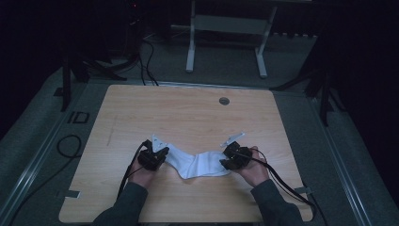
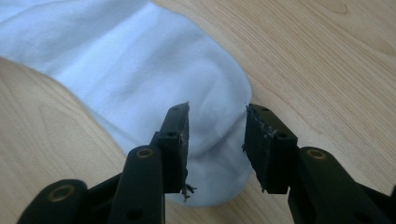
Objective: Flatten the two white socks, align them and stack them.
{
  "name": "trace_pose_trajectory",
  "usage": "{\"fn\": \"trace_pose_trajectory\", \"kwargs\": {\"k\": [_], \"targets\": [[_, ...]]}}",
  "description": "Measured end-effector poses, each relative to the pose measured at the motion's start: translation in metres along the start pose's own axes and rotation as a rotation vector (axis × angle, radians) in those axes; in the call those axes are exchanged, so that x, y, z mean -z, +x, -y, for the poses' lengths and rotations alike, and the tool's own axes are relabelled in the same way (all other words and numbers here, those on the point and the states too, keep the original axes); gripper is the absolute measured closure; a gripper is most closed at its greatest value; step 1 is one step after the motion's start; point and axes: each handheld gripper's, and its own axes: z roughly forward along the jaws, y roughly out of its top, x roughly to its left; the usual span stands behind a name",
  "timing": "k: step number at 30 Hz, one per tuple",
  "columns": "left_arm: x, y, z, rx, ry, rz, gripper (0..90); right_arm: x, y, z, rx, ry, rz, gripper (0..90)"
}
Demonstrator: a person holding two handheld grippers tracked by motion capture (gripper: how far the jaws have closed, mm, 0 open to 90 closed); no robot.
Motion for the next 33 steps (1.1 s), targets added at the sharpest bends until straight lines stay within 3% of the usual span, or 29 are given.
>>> {"fn": "trace_pose_trajectory", "kwargs": {"k": [5,9,14,15,17,26,33], "targets": [[-0.010,-0.002,0.003,-0.006,0.055,-0.005,89.4,-0.006,-0.003,-0.002,-0.015,0.005,0.000,59.7],[-0.012,-0.003,0.004,-0.017,0.067,-0.008,89.5,-0.015,-0.007,-0.004,-0.037,0.023,-0.002,60.2],[-0.014,-0.005,0.005,-0.020,0.070,-0.009,89.6,-0.022,-0.007,-0.005,-0.047,0.031,-0.012,73.1],[-0.014,-0.006,0.005,-0.024,0.071,-0.011,89.7,-0.021,-0.007,-0.005,-0.044,0.021,-0.013,83.7],[-0.014,-0.006,0.005,-0.021,0.073,-0.011,89.7,-0.017,-0.006,-0.005,-0.034,0.011,-0.008,87.6],[-0.013,-0.006,0.006,-0.010,0.075,-0.015,89.8,0.009,-0.008,0.001,-0.035,-0.036,0.023,88.0],[-0.012,-0.005,0.007,0.005,0.080,-0.011,89.9,0.016,-0.015,0.016,-0.066,-0.045,0.045,88.0]]}}
